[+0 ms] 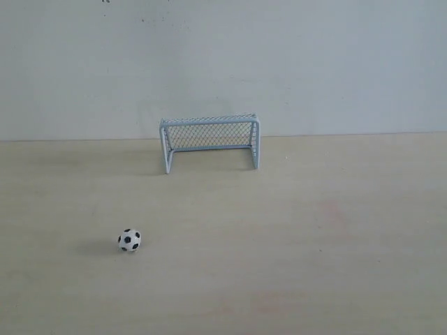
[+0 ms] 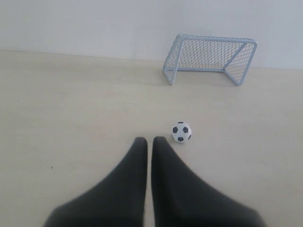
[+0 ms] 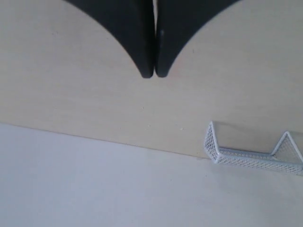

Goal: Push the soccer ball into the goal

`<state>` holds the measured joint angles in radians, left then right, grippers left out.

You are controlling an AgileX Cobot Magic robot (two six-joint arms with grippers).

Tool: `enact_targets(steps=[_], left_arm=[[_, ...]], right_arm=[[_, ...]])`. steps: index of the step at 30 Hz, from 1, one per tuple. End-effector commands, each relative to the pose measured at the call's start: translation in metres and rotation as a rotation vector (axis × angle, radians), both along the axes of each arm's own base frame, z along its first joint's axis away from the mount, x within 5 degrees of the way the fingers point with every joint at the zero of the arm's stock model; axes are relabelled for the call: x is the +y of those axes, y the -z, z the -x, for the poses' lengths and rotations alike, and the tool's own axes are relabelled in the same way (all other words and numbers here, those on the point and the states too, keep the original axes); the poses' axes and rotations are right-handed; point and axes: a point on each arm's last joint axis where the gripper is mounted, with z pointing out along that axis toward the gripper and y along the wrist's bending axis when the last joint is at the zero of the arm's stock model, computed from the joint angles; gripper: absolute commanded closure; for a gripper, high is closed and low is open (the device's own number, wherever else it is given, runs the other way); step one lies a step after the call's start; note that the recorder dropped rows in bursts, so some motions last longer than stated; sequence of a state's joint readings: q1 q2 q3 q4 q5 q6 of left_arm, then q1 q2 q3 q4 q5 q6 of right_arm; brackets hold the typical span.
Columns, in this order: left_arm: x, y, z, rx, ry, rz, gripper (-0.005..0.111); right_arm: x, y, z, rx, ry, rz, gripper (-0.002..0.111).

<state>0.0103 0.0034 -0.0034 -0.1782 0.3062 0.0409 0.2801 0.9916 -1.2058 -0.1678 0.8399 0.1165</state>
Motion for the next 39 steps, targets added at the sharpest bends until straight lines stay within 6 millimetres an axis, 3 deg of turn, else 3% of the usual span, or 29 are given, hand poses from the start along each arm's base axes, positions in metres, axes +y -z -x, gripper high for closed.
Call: enact_targets(steps=[1, 9, 10, 14, 22, 26, 39], left_arm=[[0.000, 0.001, 0.000, -0.003, -0.003, -0.008, 0.102], [0.000, 0.001, 0.000, -0.003, -0.003, -0.008, 0.102], [0.000, 0.001, 0.000, -0.003, -0.003, -0.008, 0.102], [0.000, 0.001, 0.000, -0.003, -0.003, -0.008, 0.102], [0.000, 0.001, 0.000, -0.003, -0.003, -0.008, 0.102], [0.000, 0.001, 0.000, -0.003, -0.003, -0.008, 0.102], [0.000, 0.001, 0.000, -0.003, -0.003, -0.008, 0.102]], right_arm=[[-0.003, 0.028, 0.008, -0.109, -0.017, 0.006, 0.108], [-0.007, 0.114, 0.030, -0.248, -0.086, 0.013, 0.108], [-0.009, 0.134, 0.040, -0.267, -0.095, 0.005, 0.108], [-0.017, 0.179, 0.068, -0.269, -0.090, 0.007, 0.108], [-0.032, 0.229, 0.107, -0.370, 0.003, 0.007, 0.108], [-0.041, 0.230, 0.119, -0.428, 0.128, -0.054, 0.108], [-0.042, 0.233, 0.123, -0.421, 0.128, -0.011, 0.108]])
